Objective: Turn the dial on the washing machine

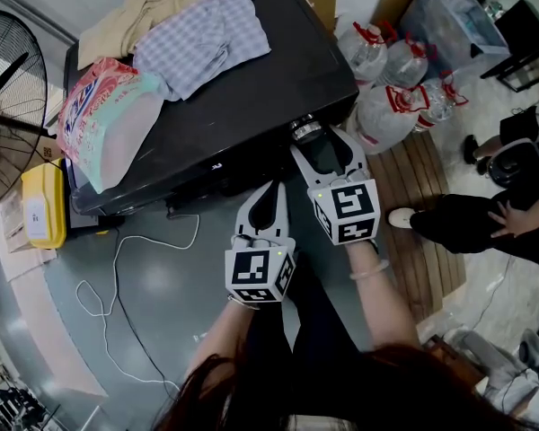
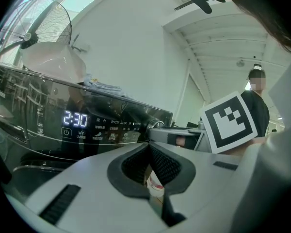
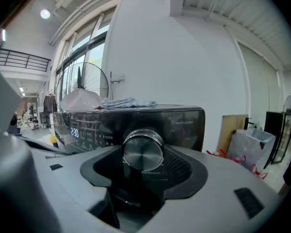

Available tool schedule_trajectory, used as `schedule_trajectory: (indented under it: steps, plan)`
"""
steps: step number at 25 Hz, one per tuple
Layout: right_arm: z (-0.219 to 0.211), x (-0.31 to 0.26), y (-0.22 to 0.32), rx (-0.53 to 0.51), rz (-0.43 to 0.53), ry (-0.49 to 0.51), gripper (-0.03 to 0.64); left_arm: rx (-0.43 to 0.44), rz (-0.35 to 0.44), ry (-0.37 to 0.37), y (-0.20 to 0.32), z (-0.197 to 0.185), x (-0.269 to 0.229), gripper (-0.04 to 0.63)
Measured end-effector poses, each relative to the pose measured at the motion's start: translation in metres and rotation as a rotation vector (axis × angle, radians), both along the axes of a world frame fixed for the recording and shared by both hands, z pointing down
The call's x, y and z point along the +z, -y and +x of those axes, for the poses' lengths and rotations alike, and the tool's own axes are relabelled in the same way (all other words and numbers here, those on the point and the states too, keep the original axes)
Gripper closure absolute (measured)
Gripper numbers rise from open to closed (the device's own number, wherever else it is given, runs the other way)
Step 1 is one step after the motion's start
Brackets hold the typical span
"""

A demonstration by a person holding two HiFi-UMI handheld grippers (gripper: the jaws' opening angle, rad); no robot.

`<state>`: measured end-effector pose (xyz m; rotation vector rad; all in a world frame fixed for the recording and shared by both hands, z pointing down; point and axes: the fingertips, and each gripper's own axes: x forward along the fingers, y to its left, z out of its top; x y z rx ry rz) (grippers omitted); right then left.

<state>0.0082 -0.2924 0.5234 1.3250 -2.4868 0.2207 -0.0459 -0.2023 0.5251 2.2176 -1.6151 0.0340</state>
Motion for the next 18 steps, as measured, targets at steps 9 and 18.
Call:
schedule_trajectory:
  steps: [9, 18]
  plan:
    - [0.0010, -0.0002, 0.0011, 0.020, -0.055, 0.128, 0.327, 0.004, -0.005, -0.002, 0.0008, 0.0005, 0.0017, 0.578]
    - [0.0019, -0.0004, 0.0005, 0.036, -0.084, 0.208, 0.327, 0.009, -0.005, -0.002, 0.0004, 0.0019, 0.0022, 0.577]
